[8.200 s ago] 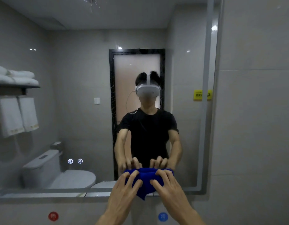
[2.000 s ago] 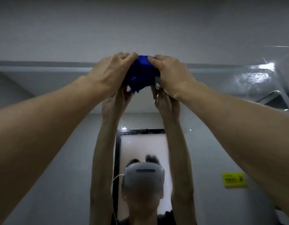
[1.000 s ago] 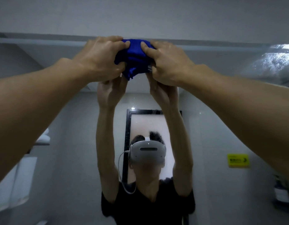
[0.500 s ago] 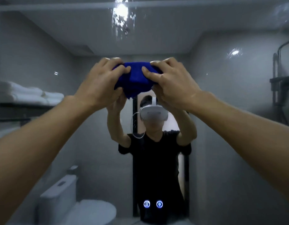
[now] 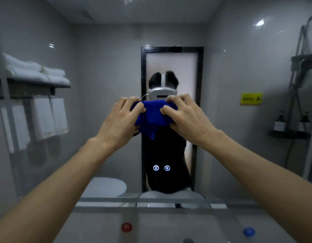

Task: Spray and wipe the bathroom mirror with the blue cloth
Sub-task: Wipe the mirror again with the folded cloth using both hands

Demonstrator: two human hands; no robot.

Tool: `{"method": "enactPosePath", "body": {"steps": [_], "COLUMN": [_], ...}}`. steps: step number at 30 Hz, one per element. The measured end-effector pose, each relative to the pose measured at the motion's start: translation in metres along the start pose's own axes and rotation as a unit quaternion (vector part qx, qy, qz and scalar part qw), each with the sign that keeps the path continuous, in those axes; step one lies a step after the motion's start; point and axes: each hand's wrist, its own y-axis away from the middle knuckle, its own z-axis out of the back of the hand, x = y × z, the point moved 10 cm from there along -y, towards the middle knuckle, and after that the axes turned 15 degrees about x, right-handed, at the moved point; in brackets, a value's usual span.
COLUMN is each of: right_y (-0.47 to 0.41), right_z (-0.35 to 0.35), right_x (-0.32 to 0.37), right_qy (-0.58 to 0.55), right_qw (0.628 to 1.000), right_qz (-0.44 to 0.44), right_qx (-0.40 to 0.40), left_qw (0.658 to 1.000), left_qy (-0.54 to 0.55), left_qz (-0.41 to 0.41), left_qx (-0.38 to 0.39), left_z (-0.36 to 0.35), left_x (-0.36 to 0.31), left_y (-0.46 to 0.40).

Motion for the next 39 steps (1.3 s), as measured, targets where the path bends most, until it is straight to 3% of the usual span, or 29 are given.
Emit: {"method": "enactPosePath", "body": {"steps": [24, 29, 39], "right_y": [0.184, 0.182, 0.099], "right_z": [-0.180, -0.181, -0.090], "right_x": [0.126, 0.124, 0.071], "right_qy": [-0.068, -0.067, 0.001], "right_qw": [0.994, 0.992, 1.000], "right_qz": [-0.014, -0.007, -0.022], "right_qx": [0.086, 0.105, 0.008], "left_qw": [0.986, 0.987, 0.999], "left_qy": [0.082, 0.076, 0.000], "left_qz": [-0.018, -0.023, -0.008], "left_qx": [0.144, 0.137, 0.043], "left_z": [-0.203, -0.201, -0.106], "left_x": [-0.089, -0.087, -0.043], "left_y": [0.153, 0.154, 0.090]}}
